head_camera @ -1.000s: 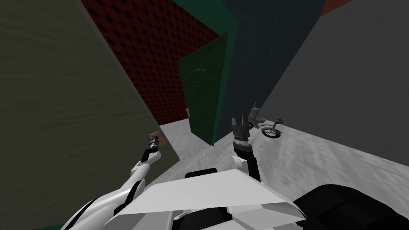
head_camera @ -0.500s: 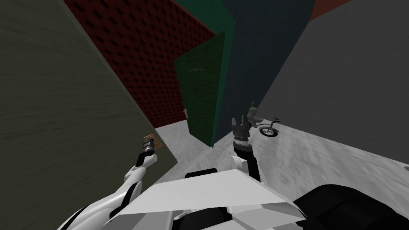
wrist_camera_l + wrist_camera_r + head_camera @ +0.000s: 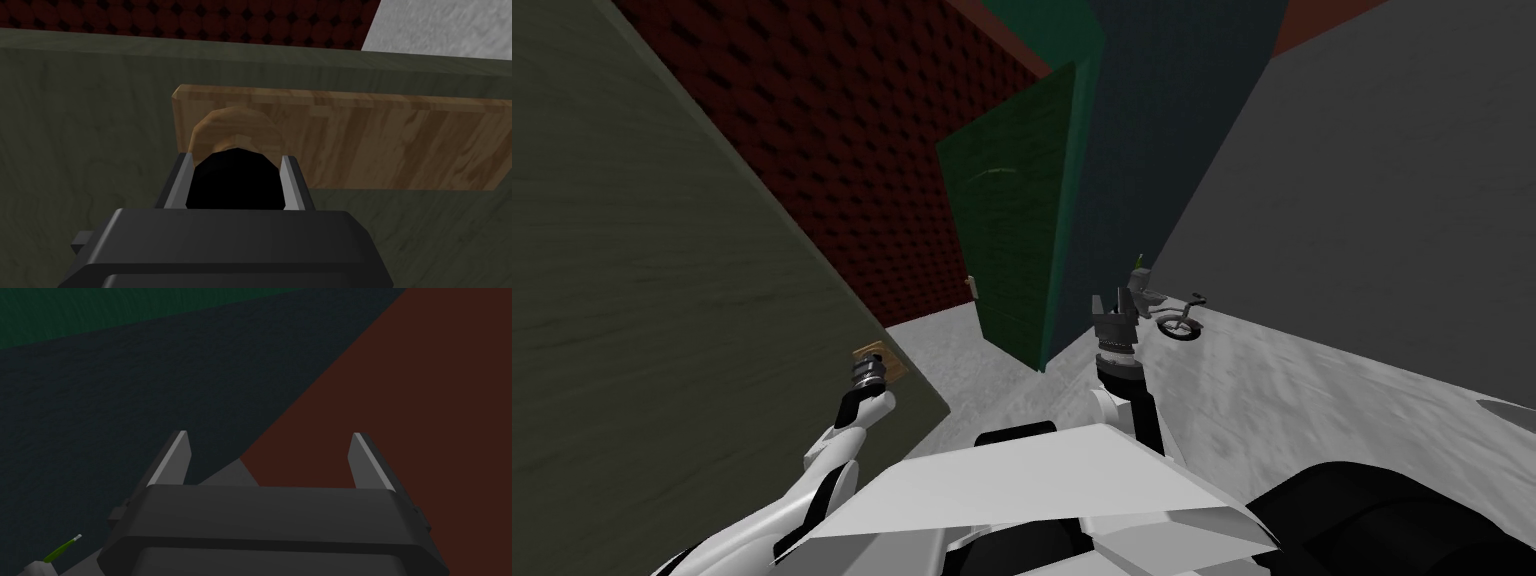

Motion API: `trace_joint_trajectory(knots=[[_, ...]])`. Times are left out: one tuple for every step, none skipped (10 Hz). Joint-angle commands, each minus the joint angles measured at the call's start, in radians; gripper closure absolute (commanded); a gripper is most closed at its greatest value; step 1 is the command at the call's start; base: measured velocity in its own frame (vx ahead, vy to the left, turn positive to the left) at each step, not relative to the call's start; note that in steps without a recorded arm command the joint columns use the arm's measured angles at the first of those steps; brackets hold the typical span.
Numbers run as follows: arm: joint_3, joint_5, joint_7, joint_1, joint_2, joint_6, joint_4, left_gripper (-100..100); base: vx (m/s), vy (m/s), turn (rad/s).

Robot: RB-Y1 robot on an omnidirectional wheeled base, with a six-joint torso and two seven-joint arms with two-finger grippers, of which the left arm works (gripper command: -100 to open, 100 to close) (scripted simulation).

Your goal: Push the door open

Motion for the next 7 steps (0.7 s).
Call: trace_joint_trajectory(knots=[[0.003,-0.001,0.008,-0.008,0.013,-0.022,0.042,100,0.041,0.012,0.013],[0.003,-0.001,0.008,-0.008,0.013,-0.022,0.042,100,0.004,0.006,-0.002],[0.041,-0.002,0.006,0.006,0.021,-0.022,0.045,100,0.060,0.012,-0.144],[0.041,-0.002,0.006,0.006,0.021,-0.022,0.045,100,0.073,0.007,-0.045],[0.059,-0.003,0.004,0.013,0.024,-0.023,0.046,100,0.066,-0.004,-0.049],[0.078,-0.004,0.003,0.020,0.028,-0.023,0.048,100,0.082,0.003,-0.067],[0.097,-0.004,0.002,0.027,0.032,-0.024,0.049,100,0.094,0.005,-0.096]])
